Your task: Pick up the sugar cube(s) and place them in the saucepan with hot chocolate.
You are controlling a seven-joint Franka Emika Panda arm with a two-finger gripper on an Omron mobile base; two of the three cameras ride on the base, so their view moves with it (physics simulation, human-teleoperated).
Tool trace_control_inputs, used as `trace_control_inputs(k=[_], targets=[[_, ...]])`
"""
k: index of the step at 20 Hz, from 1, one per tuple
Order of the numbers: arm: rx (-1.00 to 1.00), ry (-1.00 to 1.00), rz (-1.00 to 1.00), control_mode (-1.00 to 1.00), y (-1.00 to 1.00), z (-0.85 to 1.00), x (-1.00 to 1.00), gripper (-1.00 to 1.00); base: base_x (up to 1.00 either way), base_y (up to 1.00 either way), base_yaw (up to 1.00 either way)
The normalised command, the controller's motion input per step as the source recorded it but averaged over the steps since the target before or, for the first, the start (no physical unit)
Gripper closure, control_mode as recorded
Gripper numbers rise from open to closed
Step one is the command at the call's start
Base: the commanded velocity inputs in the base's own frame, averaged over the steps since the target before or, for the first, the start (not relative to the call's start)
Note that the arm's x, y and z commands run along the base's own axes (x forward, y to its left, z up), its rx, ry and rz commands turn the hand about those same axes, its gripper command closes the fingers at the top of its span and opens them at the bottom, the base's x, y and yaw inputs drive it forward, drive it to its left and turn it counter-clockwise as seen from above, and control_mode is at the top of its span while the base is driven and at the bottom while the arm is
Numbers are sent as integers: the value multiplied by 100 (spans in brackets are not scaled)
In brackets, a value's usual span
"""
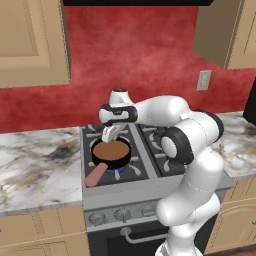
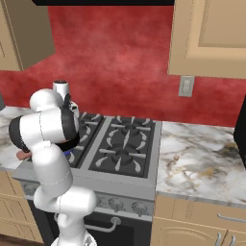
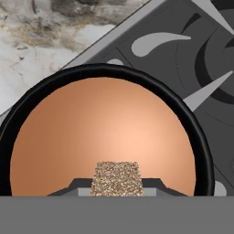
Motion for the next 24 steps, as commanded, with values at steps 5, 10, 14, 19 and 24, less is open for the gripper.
trace_control_inputs(k=[5,10,14,19,24], targets=[[0,0,0,-100,0,0,0,-100,0,0,0],[0,0,0,-100,0,0,0,-100,0,0,0],[0,-7,0,-100,-1,0,-5,-100,0,0,0],[0,-5,0,-100,-3,0,0,-100,0,0,0],[0,-5,0,-100,0,2,-4,-100,0,0,0]])
